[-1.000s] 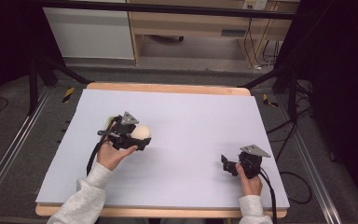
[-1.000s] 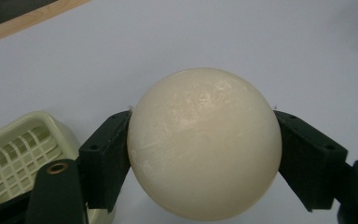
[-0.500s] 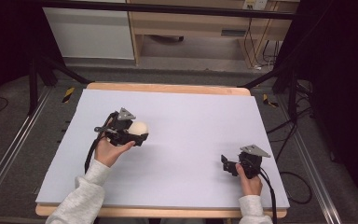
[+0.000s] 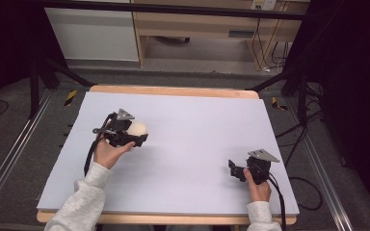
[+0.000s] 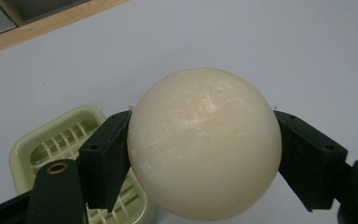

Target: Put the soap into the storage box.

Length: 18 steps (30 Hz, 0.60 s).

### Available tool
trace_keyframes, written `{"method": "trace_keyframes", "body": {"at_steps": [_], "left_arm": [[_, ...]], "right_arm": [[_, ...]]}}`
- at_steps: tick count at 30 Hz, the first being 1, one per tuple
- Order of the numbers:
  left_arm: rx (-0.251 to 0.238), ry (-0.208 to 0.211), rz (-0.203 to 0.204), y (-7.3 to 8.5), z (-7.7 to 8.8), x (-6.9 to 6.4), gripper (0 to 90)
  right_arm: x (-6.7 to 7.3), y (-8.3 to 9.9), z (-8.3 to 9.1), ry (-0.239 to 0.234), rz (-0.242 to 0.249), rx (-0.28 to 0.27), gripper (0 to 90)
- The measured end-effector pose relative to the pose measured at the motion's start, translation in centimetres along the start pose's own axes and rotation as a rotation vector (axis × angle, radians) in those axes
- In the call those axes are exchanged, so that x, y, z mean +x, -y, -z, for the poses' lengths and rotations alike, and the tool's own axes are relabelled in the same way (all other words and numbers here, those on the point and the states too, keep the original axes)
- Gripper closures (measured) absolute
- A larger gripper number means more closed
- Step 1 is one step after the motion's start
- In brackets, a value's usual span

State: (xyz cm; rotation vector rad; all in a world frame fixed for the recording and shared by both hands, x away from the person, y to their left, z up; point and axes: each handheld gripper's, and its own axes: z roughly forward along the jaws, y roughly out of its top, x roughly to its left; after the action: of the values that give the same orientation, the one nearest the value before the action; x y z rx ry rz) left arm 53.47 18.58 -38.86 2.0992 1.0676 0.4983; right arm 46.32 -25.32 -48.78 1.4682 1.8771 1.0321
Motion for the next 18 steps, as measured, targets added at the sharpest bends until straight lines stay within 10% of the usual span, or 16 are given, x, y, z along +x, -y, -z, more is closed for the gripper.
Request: {"method": "trace_keyframes", "body": {"at_steps": [18], "left_arm": [[0.025,-0.059,0.063,0.6,-0.5,2.8,24.0]], "right_arm": [[0.0,0.0,0.0,-0.001,0.0,0.0,3.6]]}}
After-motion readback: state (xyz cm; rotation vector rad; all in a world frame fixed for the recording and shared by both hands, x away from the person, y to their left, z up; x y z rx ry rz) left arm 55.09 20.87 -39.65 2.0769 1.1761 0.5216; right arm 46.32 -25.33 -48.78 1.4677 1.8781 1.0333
